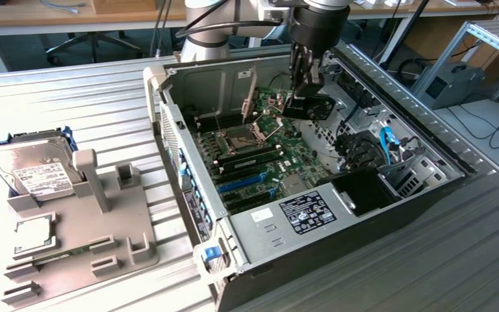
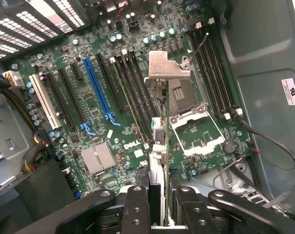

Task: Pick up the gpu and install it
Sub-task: 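Insert the gpu into the slot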

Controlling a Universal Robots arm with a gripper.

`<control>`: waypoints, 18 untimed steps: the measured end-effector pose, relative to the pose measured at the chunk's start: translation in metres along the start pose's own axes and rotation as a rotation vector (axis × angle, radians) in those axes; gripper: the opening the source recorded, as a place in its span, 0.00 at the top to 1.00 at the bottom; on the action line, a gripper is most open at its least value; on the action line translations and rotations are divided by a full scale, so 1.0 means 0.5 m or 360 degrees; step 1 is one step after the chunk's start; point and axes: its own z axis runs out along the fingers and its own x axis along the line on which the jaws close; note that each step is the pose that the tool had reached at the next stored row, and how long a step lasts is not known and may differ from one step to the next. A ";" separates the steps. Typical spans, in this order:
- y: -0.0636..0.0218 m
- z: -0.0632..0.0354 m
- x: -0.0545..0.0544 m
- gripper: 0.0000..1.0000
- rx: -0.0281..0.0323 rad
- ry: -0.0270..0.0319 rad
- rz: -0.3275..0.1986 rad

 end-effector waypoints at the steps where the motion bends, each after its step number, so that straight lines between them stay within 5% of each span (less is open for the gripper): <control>1: 0.000 0.000 0.000 0.74 -0.00003 -0.00004 -0.0007; 18: 0.000 0.001 0.000 0.74 -0.00044 -0.00079 -0.0139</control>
